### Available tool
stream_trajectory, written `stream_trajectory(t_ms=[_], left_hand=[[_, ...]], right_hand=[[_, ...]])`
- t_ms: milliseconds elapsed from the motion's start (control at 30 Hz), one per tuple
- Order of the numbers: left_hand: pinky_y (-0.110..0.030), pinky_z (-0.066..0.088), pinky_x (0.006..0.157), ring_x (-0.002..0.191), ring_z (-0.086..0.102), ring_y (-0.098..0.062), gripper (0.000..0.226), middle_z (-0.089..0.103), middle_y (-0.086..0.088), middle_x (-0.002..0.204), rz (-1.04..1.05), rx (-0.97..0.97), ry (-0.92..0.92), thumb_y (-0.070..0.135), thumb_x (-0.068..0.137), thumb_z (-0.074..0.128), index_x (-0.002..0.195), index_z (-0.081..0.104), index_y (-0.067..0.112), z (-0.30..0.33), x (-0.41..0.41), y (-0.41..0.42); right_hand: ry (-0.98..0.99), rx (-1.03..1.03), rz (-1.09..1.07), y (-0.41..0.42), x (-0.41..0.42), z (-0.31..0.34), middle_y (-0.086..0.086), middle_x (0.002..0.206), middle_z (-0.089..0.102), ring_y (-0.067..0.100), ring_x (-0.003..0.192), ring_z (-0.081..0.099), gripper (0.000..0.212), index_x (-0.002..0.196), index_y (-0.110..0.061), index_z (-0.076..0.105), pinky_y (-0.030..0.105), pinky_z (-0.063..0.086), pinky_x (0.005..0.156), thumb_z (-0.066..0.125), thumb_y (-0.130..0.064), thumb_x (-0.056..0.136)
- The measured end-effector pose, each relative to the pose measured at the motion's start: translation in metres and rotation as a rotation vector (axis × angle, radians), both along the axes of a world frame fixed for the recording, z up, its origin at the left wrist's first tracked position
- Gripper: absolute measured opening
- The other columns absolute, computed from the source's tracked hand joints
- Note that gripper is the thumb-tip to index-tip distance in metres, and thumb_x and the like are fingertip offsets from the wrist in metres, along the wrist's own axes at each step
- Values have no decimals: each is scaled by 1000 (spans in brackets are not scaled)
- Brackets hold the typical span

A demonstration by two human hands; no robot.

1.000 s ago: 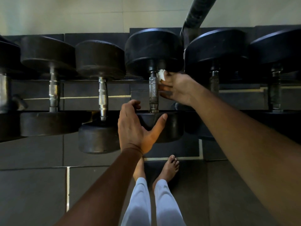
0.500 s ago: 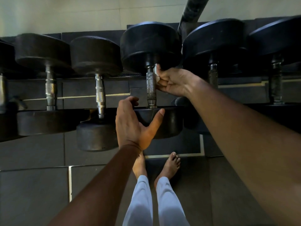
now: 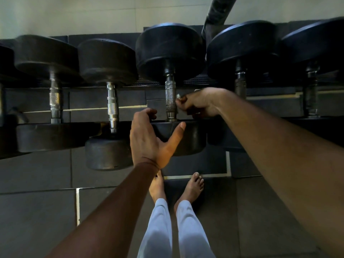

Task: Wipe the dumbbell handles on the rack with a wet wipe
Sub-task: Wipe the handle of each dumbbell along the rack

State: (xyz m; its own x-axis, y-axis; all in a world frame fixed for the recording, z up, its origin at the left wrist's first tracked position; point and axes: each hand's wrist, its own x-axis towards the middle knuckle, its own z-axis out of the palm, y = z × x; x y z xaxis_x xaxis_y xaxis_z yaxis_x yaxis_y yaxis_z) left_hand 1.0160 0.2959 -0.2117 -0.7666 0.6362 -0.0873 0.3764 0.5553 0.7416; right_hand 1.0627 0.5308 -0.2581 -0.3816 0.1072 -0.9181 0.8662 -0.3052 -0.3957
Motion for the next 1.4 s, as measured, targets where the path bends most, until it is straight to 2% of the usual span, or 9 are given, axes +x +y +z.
stream_trajectory(t_ms=[167, 333, 433, 533, 667, 767, 833, 1167, 1400], left_hand=[[-44, 56, 91, 110, 56, -15, 83, 55, -1, 120, 5, 1, -4, 77, 85, 69, 132, 56, 10, 0, 0, 0], [-42, 56, 94, 110, 56, -11, 86, 55, 2, 121, 24, 7, -15, 74, 84, 73, 136, 52, 10, 0, 1, 0], [-49, 53, 98, 111, 56, -13, 86, 55, 3, 121, 46, -11, 14, 77, 82, 73, 136, 51, 13, 1, 2, 0], [-44, 46, 105, 114, 56, -14, 90, 56, 4, 121, 89, -39, 31, 82, 78, 70, 134, 51, 15, 3, 4, 0], [-43, 38, 111, 118, 51, -9, 95, 53, 8, 122, 142, -79, 26, 87, 73, 70, 135, 50, 18, 4, 6, -1], [-43, 39, 110, 119, 50, -9, 96, 52, 9, 123, 162, -77, 16, 87, 72, 71, 136, 49, 19, 3, 6, 0], [-41, 39, 109, 118, 50, -10, 96, 52, 8, 123, 162, -61, -1, 87, 71, 71, 135, 49, 18, 3, 7, 0], [-45, 42, 110, 120, 52, -15, 101, 51, 5, 125, 222, -15, -82, 87, 68, 73, 136, 49, 17, 6, 9, -1], [-46, 51, 109, 125, 53, -18, 111, 50, 1, 133, 291, 76, -203, 82, 63, 86, 141, 46, 13, 0, 10, -4]], right_hand=[[-27, -26, 103, -6, 4, 0, 8, 113, 79, 29, 113, 70, 28, 95, -23, 83, 46, 59, 98, 91, -30, 70], [-62, 103, 169, -7, 2, 4, 2, 115, 74, 23, 108, 63, 32, 91, -27, 84, 43, 58, 91, 94, -43, 66], [-20, 234, 250, -2, 5, 30, -1, 113, 78, 24, 116, 67, 36, 89, -29, 85, 47, 58, 100, 102, -41, 60], [185, 339, 256, 5, -5, 64, -7, 99, 81, 9, 103, 73, 27, 92, -23, 81, 31, 59, 87, 98, -31, 73], [466, 861, 348, -5, -39, 78, -14, 91, 81, 1, 86, 76, 14, 89, -30, 81, 29, 58, 85, 91, -35, 82], [528, 1332, 738, -14, -48, 65, -3, 94, 81, 27, 87, 76, 21, 108, -34, 82, 38, 57, 78, 66, -43, 100], [506, 1435, 893, -17, -50, 61, 3, 95, 80, 34, 87, 75, 26, 121, -38, 79, 40, 55, 76, 58, -42, 106], [303, 1216, 1126, -23, -65, 72, -1, 130, 71, 32, 119, 67, 26, 128, -43, 68, 40, 50, 97, 57, -36, 105], [136, 925, 1274, -28, -89, 81, -5, 120, 69, 21, 105, 61, 22, 122, -38, 72, 31, 44, 94, 62, -34, 102]])
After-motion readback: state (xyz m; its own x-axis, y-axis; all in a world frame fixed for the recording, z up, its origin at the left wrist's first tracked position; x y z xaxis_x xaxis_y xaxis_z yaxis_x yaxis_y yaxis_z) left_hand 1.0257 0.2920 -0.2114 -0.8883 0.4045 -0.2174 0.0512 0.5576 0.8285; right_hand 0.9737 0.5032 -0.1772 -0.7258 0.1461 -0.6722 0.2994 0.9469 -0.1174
